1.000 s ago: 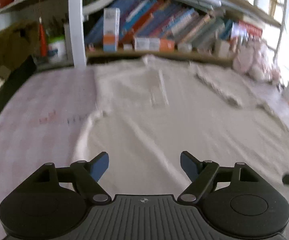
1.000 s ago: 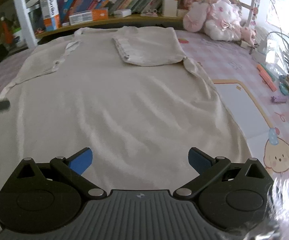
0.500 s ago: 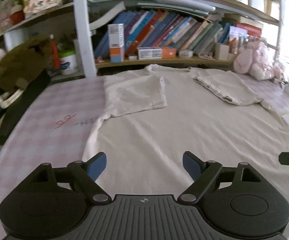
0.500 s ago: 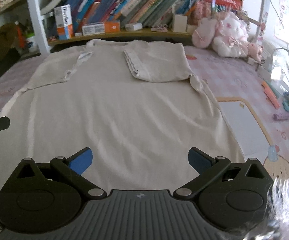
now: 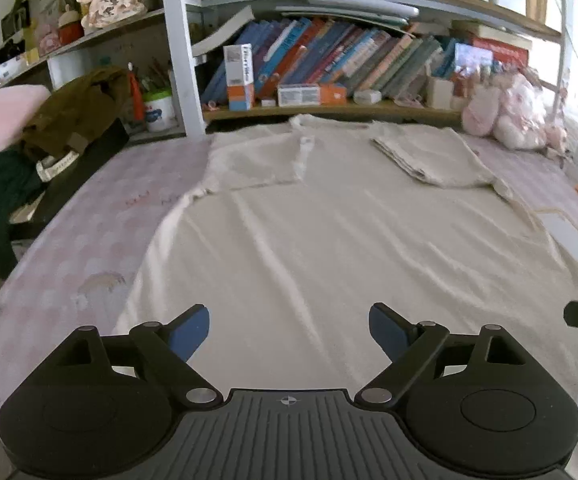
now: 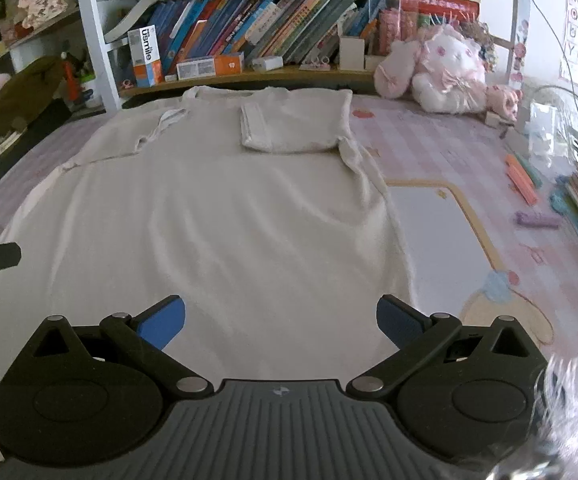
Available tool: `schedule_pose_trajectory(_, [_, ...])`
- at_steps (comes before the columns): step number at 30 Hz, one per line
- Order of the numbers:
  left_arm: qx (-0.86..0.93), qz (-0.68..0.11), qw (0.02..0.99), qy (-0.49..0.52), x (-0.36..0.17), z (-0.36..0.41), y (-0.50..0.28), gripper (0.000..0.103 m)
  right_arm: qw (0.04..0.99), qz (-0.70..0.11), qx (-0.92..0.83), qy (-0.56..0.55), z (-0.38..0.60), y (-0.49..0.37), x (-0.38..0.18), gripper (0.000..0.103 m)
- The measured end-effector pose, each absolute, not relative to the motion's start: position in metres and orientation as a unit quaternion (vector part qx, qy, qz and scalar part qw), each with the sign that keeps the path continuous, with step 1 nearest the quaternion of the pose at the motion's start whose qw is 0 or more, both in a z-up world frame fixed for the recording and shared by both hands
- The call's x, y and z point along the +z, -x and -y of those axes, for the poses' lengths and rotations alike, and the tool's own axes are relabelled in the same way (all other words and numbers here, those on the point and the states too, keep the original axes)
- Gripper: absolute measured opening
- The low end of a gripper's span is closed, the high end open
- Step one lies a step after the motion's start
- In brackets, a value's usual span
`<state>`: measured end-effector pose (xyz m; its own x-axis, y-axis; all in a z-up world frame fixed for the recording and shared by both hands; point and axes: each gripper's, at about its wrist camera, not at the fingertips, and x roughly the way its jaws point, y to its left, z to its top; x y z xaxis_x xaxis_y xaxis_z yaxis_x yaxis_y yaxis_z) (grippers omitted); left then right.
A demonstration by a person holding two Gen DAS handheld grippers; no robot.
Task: Fold clothes
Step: 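Move both open grippers to the shirt hem, then grasp the hem corners with the left gripper while the right gripper grasps the other corner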
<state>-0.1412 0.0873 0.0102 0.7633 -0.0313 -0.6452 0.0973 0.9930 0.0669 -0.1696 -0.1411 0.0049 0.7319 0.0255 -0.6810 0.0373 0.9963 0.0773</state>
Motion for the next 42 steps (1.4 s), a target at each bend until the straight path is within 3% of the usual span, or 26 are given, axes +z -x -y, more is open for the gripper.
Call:
schedule_pose_trajectory(12, [0.001, -0.333, 0.942, -0.038, 0.015, -0.067, 0.195, 0.090, 0.935, -0.350, 0.022, -0.056, 0.177, 0.224, 0.003, 0.103])
schedule_pose_trajectory(18, [0.022, -0.368, 0.930, -0.009, 0.002, -0.086, 0.212, 0.090, 0.928, -0.364, 0.033, -0.075, 0.178, 0.231, -0.005, 0.103])
schedule_pose_trajectory(23, [0.047, -0.378, 0.924, 0.026, -0.006, -0.126, 0.227, 0.089, 0.915, -0.385, 0.013, -0.116, 0.197, 0.235, -0.010, 0.100])
schedule_pose_trajectory(28, [0.081, -0.388, 0.915, 0.083, -0.015, -0.182, 0.221, 0.081, 0.894, -0.417, -0.001, -0.165, 0.220, 0.239, -0.014, 0.090])
schedule_pose_trajectory(32, [0.092, -0.407, 0.897, 0.149, -0.027, -0.223, 0.200, 0.081, 0.870, -0.440, -0.018, -0.221, 0.242, 0.240, -0.018, 0.083])
schedule_pose_trajectory(42, [0.063, -0.460, 0.853, 0.236, -0.055, -0.288, 0.156, 0.081, 0.807, -0.484, -0.064, -0.333, 0.291, 0.225, -0.038, 0.082])
